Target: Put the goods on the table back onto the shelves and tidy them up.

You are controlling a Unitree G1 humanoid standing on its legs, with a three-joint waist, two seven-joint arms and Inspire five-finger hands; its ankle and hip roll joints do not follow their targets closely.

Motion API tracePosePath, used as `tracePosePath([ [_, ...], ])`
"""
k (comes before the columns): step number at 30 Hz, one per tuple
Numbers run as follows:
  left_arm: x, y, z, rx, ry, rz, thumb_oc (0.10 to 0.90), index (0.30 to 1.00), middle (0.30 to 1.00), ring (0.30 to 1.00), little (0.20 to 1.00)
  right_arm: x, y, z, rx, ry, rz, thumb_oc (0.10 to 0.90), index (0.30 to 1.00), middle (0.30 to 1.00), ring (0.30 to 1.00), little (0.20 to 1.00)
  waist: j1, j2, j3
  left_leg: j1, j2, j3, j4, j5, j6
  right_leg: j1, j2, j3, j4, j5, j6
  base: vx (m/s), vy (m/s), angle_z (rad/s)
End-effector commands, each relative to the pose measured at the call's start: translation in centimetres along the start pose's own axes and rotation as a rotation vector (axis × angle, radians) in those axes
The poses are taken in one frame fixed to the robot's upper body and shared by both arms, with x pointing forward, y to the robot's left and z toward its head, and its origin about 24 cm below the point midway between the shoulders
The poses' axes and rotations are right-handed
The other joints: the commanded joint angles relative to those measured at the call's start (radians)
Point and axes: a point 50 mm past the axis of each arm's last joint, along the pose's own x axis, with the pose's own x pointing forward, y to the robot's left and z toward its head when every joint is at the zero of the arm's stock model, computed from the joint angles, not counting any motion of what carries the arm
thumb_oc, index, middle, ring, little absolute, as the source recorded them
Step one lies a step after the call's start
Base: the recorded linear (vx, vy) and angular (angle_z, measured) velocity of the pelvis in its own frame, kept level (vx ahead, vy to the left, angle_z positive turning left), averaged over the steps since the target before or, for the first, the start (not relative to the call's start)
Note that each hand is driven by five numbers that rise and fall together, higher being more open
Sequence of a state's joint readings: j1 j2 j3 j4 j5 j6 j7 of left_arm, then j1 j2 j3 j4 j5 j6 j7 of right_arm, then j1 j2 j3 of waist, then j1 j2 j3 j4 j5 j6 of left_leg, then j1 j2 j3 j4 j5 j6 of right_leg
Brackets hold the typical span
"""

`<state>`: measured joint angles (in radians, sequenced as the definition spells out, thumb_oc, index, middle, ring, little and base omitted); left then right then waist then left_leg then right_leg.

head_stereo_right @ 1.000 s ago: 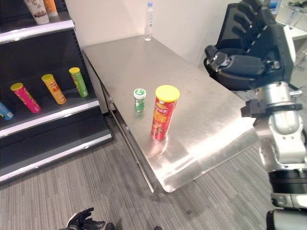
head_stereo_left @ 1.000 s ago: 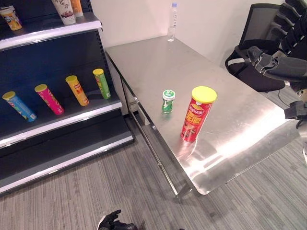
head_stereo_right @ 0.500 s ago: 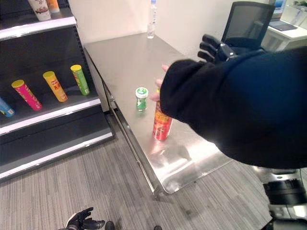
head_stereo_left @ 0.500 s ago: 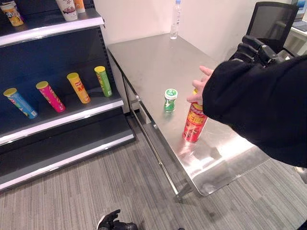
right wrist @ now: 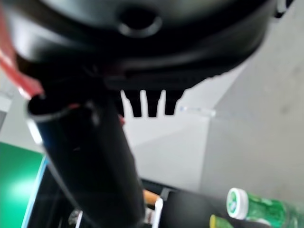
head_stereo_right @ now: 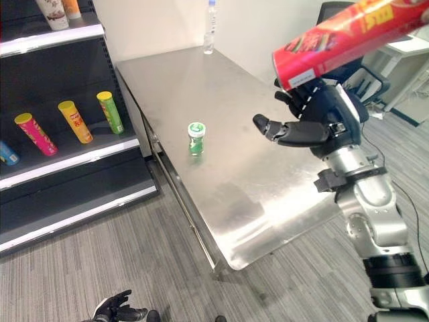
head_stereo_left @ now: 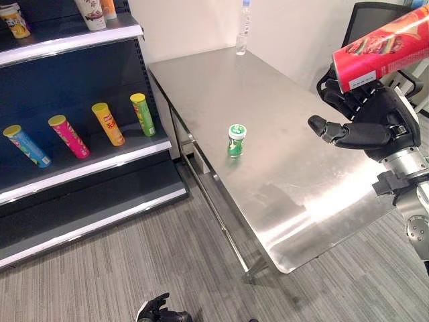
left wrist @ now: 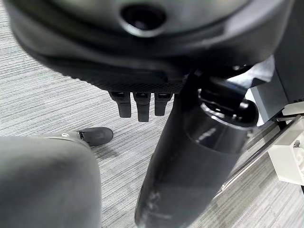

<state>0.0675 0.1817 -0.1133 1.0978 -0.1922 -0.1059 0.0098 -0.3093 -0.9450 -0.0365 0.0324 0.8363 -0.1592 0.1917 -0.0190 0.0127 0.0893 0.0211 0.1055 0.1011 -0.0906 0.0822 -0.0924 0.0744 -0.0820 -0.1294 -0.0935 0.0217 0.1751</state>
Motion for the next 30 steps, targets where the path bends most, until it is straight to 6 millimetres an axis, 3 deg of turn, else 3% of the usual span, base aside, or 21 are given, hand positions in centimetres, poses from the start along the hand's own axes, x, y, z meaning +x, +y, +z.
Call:
tracePosePath([
  [1, 0.6, 0.1, 2.9, 0.065, -0.107, -0.017, 0.8, 0.9, 0.9, 0.9, 0.9, 1.0, 0.1, 5.8, -0.035, -0.308, 0.004, 0.8, 0.9, 0.9, 0.9, 0.9, 0.033, -0.049, -0.05, 0.064, -0.006, 0.065, 0.003, -0.102, -0.057, 0.018, -0.016, -0.045, 0.006, -0.046, 0.064, 0.0, 0.0, 0.0],
  [9, 0.6, 0.1, 2.9, 0.065, -0.108, -0.02, 0.8, 0.9, 0.9, 0.9, 0.9, 1.0, 0.6, 5.3, -0.015, -0.294, 0.031, 0.8, 0.9, 0.9, 0.9, 0.9, 0.036, -0.052, -0.051, 0.061, -0.005, 0.063, 0.003, -0.102, -0.057, 0.018, -0.016, -0.046, 0.006, -0.047, 0.064, 0.0, 0.0, 0.0],
  [17, 0.7, 0.0, 3.4, 0.069, -0.12, -0.028, 0.8, 0.9, 0.9, 0.9, 0.9, 0.8, 3.9, 2.6, 0.042, -0.19, 0.193, 0.8, 0.9, 0.9, 0.9, 0.9, 0.039, -0.047, -0.042, 0.057, -0.007, 0.066, 0.003, -0.099, -0.055, 0.012, -0.019, -0.046, 0.006, -0.045, 0.063, 0.0, 0.0, 0.0],
  [30, 0.7, 0.0, 3.5, 0.066, -0.125, -0.02, 0.8, 0.9, 0.9, 0.9, 0.9, 0.7, 3.6, 3.5, 0.014, -0.251, 0.137, 0.8, 0.9, 0.9, 0.9, 0.9, 0.039, -0.046, -0.043, 0.059, -0.009, 0.064, 0.003, -0.102, -0.052, 0.015, -0.021, -0.049, 0.006, -0.046, 0.064, 0.0, 0.0, 0.0],
])
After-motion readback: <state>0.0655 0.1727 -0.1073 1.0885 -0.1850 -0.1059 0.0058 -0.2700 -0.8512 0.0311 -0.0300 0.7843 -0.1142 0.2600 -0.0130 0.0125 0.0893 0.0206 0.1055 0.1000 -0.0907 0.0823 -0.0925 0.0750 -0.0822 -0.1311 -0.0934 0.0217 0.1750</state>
